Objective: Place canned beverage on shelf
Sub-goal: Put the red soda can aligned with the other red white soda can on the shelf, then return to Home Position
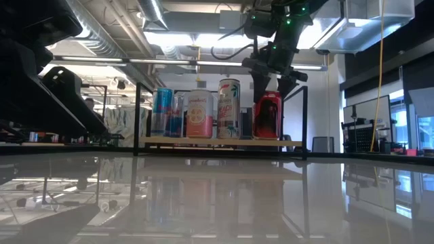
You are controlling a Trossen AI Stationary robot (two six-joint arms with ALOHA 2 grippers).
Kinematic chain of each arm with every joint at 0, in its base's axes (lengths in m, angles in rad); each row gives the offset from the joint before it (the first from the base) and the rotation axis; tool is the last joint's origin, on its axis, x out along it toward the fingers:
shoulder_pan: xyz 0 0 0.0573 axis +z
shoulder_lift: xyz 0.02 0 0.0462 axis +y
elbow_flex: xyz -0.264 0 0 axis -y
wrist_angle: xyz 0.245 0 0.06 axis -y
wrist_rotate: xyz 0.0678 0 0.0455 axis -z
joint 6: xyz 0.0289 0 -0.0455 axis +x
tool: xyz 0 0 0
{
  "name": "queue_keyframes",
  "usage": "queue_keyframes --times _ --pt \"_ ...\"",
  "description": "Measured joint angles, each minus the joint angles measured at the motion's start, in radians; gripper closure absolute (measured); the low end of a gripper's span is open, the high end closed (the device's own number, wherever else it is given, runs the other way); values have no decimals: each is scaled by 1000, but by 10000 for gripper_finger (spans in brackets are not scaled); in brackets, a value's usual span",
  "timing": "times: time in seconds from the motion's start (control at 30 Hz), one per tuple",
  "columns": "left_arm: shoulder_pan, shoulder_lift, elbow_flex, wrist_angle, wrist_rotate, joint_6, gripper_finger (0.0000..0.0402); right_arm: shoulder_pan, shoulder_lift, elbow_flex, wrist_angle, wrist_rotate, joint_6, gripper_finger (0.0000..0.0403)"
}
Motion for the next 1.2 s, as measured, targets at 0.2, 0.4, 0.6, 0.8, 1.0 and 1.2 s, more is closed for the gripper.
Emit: queue_keyframes --times 0.2,0.4,0.6,0.8,1.0,1.2 --pt "0 0 0 0 0 0 72 0 2 6 -3 -9 -24 100" --pt "0 0 0 0 1 0 72 0 5 24 -9 -19 -27 100" --pt "0 0 0 0 4 0 72 1 5 25 -18 -12 -27 97" --pt "0 0 0 0 4 0 72 0 5 28 -21 1 -26 49" --pt "0 0 0 0 4 0 72 0 3 34 -26 -3 -27 7" --pt "0 0 0 0 4 0 72 12 3 128 -97 -17 -49 23"
